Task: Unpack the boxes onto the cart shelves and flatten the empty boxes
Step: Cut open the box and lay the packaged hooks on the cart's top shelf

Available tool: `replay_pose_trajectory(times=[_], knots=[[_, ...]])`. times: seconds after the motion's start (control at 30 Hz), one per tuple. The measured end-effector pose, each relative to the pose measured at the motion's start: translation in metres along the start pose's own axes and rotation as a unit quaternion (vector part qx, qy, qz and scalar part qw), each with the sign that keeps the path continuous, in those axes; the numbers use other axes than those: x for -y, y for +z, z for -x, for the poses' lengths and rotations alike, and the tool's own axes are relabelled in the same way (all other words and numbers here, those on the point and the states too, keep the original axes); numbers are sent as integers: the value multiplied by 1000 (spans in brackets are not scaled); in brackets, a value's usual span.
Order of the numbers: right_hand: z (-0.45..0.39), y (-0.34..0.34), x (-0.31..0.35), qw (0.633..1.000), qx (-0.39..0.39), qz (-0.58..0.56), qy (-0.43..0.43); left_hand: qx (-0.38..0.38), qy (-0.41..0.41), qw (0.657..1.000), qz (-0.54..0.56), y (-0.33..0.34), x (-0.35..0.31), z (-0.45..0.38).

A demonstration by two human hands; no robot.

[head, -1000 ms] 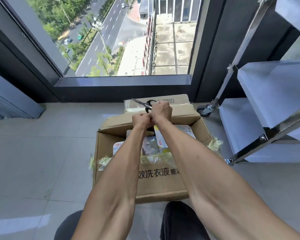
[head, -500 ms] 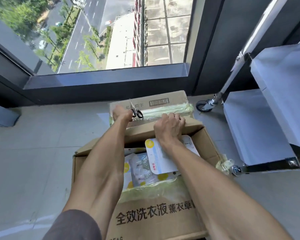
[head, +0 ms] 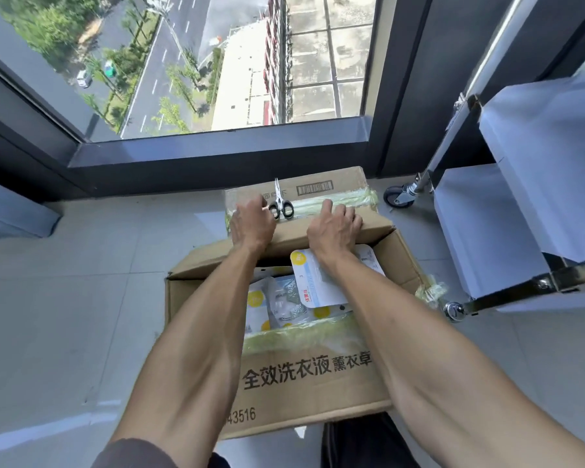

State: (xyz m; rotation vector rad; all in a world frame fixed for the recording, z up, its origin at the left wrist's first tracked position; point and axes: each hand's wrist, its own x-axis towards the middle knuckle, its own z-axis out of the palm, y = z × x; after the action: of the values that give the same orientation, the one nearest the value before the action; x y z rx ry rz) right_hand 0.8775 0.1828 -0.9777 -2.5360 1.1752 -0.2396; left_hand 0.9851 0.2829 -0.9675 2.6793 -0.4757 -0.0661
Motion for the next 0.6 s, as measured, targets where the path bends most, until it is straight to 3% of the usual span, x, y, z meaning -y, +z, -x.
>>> replay_pose_trajectory(times=[0.13, 0.2, 0.33, 0.5, 0.6], knots=[[47, -23, 4, 996, -64, -16, -61, -3, 83, 996, -41, -27, 17, 51], [73, -27, 3, 994, -19, 12, -104, 19, 94, 994, -50, -37, 29, 73], [112, -43, -5, 986, 103, 98, -90, 119, 84, 985, -93, -56, 48, 119], [153, -79, -24, 983, 132, 80, -104, 222, 72, 958, -167, -81, 59, 174], [178, -103, -31, 978, 151, 98, -105, 217, 69, 958, -173, -99, 55, 203]])
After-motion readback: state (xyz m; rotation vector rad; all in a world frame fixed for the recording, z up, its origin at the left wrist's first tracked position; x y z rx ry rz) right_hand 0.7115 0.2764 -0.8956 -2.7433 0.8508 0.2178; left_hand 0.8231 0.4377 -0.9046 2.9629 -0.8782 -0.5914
